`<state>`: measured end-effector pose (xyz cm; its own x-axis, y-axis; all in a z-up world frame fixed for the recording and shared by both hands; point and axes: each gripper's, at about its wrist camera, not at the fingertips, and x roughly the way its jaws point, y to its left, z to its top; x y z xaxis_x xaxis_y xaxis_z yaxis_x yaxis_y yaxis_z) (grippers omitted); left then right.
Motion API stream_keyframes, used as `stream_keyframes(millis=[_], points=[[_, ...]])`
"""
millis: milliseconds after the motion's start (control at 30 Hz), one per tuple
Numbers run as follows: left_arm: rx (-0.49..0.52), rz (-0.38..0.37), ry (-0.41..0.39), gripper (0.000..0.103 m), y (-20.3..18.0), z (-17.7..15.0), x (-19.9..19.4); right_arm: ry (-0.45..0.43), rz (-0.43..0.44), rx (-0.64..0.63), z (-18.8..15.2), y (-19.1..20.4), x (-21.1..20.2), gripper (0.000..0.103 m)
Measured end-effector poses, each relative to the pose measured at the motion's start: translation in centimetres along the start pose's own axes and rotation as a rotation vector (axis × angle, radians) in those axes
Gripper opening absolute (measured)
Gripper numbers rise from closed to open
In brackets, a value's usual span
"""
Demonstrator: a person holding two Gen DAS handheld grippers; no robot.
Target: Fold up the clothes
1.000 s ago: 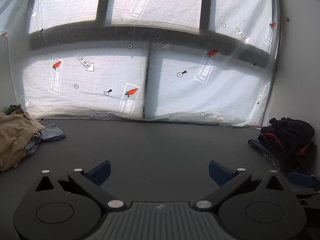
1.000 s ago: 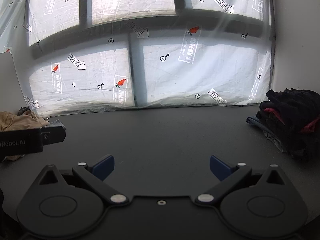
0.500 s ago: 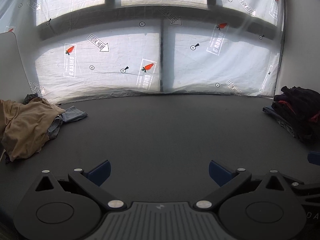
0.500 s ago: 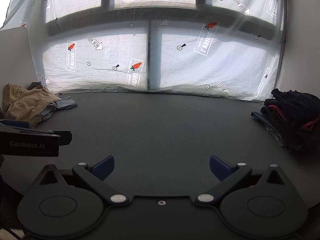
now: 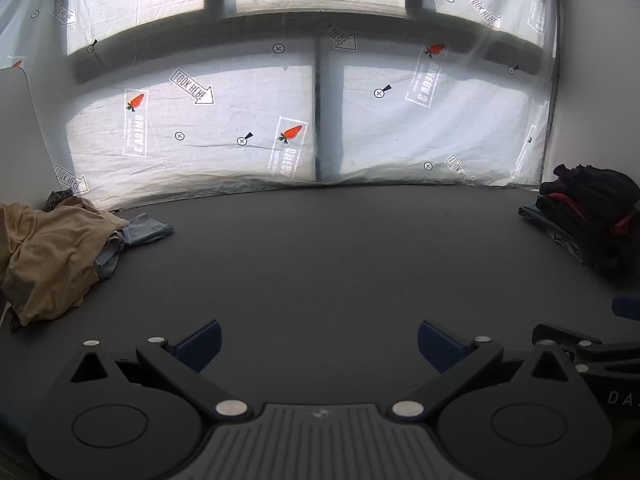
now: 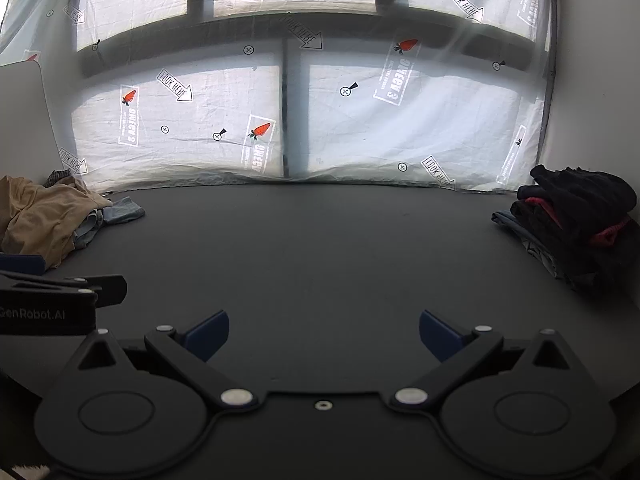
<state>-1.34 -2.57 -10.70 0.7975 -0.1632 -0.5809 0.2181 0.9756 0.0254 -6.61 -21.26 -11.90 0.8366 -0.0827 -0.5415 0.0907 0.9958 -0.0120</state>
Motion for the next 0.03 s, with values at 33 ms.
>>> stream_keyframes(millis=[33], points=[[0.002, 0.000, -0.002, 0.103, 0.03, 0.00, -0.01, -0.003, -0.002, 0.000, 0.06, 0.05, -0.01, 0.103]])
